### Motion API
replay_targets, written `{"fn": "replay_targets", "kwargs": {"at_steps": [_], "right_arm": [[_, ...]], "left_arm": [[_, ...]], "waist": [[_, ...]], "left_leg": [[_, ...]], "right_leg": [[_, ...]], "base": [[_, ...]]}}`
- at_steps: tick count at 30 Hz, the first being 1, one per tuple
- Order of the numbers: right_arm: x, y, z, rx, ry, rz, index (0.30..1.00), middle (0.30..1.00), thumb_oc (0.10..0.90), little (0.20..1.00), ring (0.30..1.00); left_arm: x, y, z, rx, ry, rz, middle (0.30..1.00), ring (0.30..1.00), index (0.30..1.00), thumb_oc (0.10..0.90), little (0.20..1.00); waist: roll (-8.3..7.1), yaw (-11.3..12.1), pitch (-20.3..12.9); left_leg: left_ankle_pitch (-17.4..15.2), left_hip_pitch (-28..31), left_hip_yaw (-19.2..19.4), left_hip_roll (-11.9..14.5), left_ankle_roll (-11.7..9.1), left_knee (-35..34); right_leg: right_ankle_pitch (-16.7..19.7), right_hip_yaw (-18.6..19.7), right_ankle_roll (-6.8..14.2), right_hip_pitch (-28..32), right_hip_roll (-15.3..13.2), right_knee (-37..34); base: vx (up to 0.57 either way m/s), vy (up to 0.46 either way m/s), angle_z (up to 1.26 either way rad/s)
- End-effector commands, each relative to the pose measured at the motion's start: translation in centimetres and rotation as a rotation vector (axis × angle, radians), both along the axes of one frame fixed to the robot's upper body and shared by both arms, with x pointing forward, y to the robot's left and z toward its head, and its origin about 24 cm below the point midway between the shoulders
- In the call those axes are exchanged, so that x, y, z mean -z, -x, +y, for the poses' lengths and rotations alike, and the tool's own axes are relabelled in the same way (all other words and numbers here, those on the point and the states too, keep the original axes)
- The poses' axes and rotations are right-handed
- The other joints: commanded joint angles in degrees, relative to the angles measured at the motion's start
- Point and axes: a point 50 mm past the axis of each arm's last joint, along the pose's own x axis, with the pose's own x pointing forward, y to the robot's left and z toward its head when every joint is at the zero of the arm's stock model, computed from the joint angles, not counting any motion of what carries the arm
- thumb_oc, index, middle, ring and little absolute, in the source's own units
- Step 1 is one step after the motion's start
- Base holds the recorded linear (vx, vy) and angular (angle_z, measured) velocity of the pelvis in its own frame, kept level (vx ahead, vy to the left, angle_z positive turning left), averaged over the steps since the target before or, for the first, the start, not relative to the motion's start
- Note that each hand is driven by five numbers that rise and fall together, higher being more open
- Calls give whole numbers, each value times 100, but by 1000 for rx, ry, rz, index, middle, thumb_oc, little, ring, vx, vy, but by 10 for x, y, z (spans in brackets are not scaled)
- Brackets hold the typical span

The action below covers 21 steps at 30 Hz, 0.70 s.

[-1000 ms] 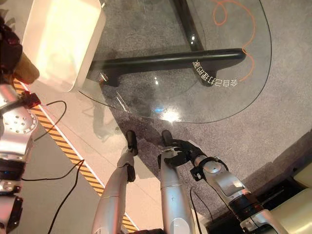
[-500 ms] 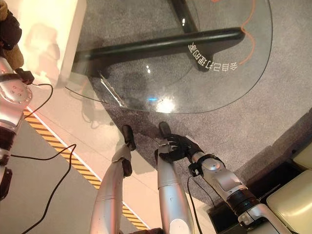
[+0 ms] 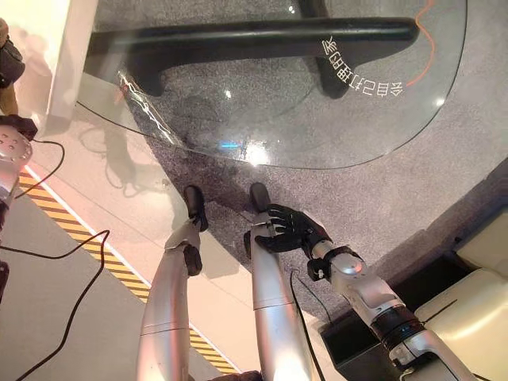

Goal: Wipe the table with a cloth and put it in the basket.

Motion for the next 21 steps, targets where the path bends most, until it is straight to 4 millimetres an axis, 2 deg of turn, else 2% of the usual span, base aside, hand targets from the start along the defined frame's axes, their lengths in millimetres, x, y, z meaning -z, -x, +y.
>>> {"fn": "replay_targets", "kwargs": {"at_steps": [1,7,16,17,18,19,21], "right_arm": [[42,33,-14,47,25,175,900,900,800,900,900],[40,33,-12,41,-4,162,900,900,800,900,900],[37,34,-7,29,-25,154,900,900,800,900,900],[36,34,-7,28,-28,153,900,900,800,900,900],[36,35,-6,28,-33,152,900,900,800,900,900],[35,35,-6,29,-36,148,900,900,800,900,900],[33,36,-5,25,-48,142,900,900,800,900,900]], "left_arm": [[-68,46,44,-145,-54,-195,300,300,300,100,200],[-75,43,39,-110,-87,-184,300,300,300,100,200],[-91,28,0,30,-265,-139,300,300,300,100,200],[-92,27,-3,37,-279,-136,371,371,371,182,282],[-94,26,-9,57,-299,-135,573,573,573,418,518],[-95,24,-14,77,-308,-136,900,900,900,800,900],[-99,22,-26,96,-337,-140,900,900,900,800,900]], "waist": [[-94,-66,-136],[-167,-77,-136],[-194,-132,-136],[-194,-138,-136],[-198,-143,-136],[-198,-149,-136],[-192,-166,-136]], "left_leg": [[-748,105,223,-135,439,531],[-752,34,203,-120,451,529],[-778,144,263,-125,470,492],[-780,151,272,-125,473,494],[-779,168,287,-124,479,491],[-776,194,297,-127,485,474],[-771,247,340,-134,505,447]], "right_leg": [[949,-129,134,-87,-48,-1098],[973,-164,169,-152,-44,-1078],[1051,-184,209,-63,-42,-1152],[1058,-183,211,-55,-42,-1158],[1068,-181,215,-42,-44,-1169],[1069,-184,223,-29,-43,-1176],[1077,-195,228,9,-45,-1208]], "base": [[59,-7,1],[0,-6,3],[0,-3,1],[0,0,0],[0,0,0],[0,0,0],[-4,-11,-4]]}}
